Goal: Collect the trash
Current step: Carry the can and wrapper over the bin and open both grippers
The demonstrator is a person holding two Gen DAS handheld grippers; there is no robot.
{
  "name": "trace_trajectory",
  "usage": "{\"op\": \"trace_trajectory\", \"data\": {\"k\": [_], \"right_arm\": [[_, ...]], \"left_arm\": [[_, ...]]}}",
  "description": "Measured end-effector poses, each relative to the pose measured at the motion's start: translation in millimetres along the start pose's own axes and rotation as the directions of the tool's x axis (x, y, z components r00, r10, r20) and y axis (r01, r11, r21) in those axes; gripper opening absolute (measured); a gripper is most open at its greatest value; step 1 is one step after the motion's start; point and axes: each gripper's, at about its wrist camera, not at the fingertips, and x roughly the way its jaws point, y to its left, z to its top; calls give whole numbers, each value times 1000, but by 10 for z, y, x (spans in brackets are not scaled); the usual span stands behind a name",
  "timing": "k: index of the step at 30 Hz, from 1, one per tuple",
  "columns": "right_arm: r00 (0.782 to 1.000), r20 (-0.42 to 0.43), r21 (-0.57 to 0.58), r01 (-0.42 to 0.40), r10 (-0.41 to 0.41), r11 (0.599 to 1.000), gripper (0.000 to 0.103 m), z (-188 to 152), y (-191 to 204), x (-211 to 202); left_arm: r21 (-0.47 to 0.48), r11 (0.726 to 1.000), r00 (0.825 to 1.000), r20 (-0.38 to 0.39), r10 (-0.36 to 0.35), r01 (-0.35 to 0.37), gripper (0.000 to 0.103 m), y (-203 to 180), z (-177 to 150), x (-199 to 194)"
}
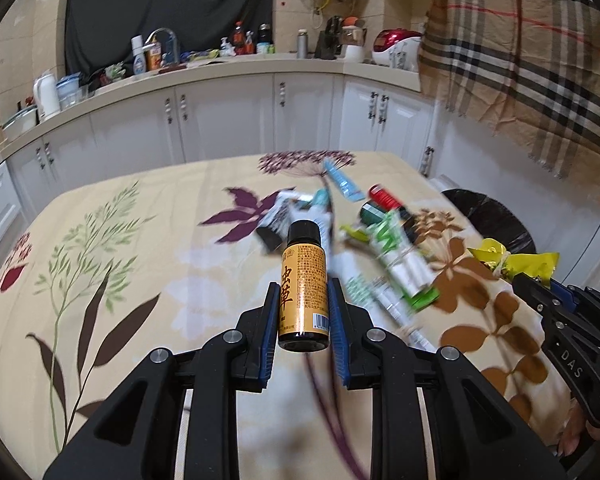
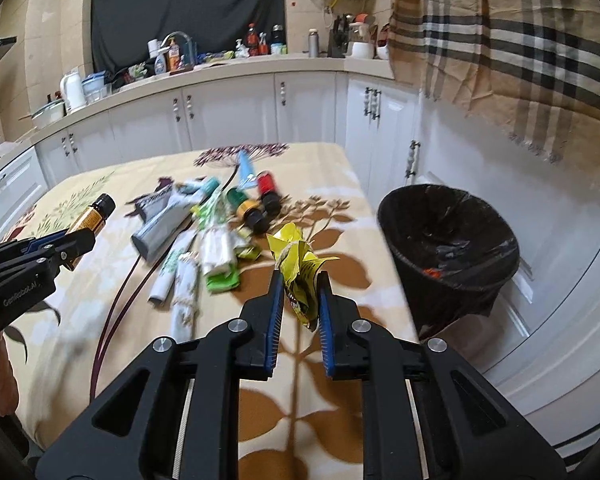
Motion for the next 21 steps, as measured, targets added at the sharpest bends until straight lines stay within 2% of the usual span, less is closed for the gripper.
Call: {"op": "trace_trajectory", "data": {"k": [12, 21], "right_arm": [[994, 41, 73, 96, -99, 993, 16, 251, -553, 84], [976, 48, 142, 205, -213, 968, 16, 427, -1124, 276]], "left_arm": [[84, 993, 996, 30, -84, 82, 25, -635, 366, 249], [150, 977, 987, 39, -156, 149, 25, -1223, 673, 556]]}}
